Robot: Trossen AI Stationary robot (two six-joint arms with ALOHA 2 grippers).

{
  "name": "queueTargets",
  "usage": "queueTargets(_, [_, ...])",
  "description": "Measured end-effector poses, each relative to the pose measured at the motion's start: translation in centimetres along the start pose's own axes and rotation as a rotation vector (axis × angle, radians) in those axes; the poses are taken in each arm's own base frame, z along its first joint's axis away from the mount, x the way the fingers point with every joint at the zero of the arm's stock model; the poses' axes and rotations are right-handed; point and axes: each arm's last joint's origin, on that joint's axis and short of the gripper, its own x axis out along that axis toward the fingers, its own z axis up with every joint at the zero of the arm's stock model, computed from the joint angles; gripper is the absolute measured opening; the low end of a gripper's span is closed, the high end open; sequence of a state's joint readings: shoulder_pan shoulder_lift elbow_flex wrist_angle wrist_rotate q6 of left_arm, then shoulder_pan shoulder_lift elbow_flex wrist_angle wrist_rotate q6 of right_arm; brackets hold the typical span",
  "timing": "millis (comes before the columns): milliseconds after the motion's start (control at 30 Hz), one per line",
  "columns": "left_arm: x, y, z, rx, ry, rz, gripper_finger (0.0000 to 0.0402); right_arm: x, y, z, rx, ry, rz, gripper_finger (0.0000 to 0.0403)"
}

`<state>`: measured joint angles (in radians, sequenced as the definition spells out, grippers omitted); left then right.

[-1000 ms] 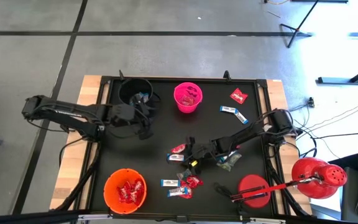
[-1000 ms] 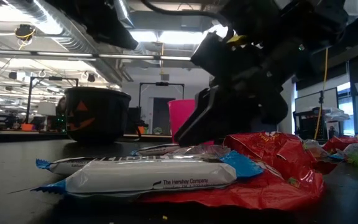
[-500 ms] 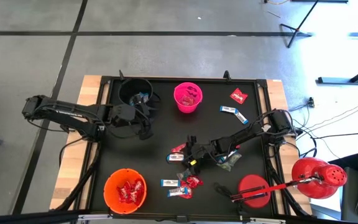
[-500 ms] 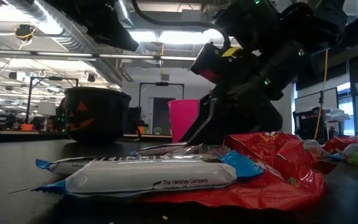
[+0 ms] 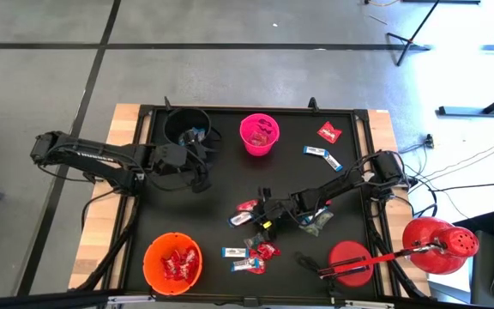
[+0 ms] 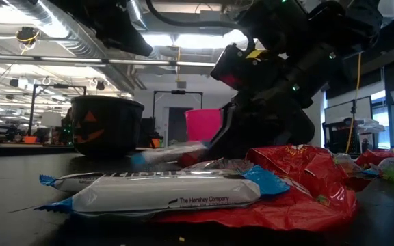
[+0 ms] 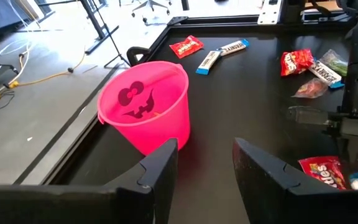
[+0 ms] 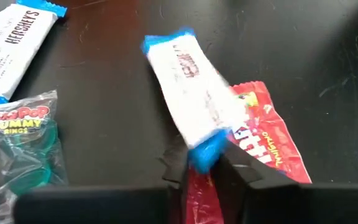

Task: Organize candy in baskets
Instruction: Put the red candy into the orange bucket

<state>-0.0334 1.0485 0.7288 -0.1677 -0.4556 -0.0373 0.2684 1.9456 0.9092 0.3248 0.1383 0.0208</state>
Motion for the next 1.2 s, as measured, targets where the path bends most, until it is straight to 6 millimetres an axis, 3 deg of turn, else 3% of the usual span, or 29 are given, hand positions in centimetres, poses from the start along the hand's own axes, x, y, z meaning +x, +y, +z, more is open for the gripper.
queueTargets(233, [0.0,0.0,0.0,-0.013,0.000,0.000,0.0145,-0.5,-0.1,0.4,-0.003,-0.004,-0.001,0.0003])
queueTargets(600, [0.0,0.0,0.0,-0.017,0.003,-0.001,0.0145,-1.9,-0.3,1.7,-0.022,-0.052,-0.012,0.0001])
queueTargets(800, [0.0,0.0,0.0,-0.031,0.003,-0.002,0.0145,-2.0,-0.4,1.6,-0.022,-0.027,-0.036,0.0005])
queueTargets(933, [0.0,0.0,0.0,-0.033,0.003,-0.003,0.0145,-2.0,-0.4,1.2,-0.014,0.011,-0.020,0.0048])
queueTargets(1200, [0.0,0.0,0.0,-0.033,0.003,-0.003,0.0145,-1.4,-0.6,0.6,0.043,0.035,-0.066,0.0216])
